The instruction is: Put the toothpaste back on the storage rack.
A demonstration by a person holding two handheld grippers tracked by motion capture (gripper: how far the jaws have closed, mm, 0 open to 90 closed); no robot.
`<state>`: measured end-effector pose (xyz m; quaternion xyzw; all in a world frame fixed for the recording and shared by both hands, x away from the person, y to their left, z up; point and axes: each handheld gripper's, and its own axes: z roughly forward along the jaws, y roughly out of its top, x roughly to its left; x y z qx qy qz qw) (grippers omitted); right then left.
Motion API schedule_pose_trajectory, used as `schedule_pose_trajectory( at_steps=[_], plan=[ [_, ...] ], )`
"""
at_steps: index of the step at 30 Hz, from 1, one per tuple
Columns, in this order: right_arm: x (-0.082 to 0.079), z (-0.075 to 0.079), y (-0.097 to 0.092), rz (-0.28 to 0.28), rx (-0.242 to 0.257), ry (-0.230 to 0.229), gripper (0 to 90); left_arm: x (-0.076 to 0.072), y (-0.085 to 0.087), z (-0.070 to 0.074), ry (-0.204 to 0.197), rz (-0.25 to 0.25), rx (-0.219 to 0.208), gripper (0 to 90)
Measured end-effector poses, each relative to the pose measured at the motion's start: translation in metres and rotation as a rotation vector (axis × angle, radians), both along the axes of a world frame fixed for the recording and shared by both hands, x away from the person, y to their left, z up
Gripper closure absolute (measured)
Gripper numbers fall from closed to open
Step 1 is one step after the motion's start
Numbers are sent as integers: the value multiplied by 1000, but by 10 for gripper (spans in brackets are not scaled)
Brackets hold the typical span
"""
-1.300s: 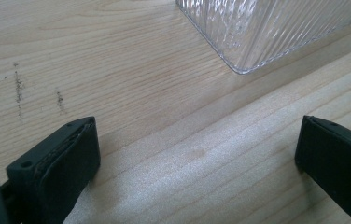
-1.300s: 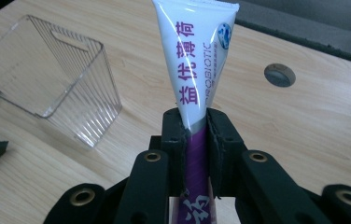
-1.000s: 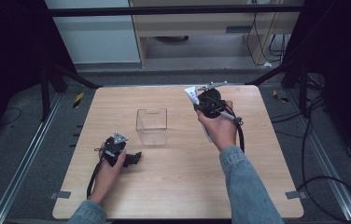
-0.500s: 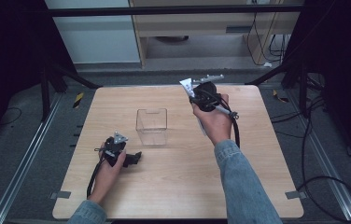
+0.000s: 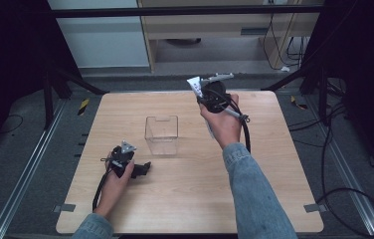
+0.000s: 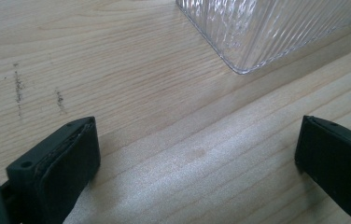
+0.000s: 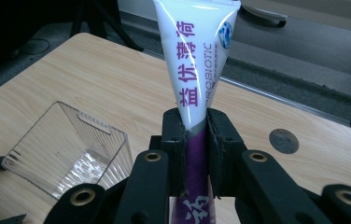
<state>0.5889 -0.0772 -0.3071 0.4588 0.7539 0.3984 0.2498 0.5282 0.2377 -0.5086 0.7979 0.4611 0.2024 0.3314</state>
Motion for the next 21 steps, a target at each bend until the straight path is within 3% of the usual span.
schedule_pose_trajectory(
  at_steps=[21],
  plan=[
    [9,12,25,28,3,-39,785,0,0,0,2,-1,1,0]
  ],
)
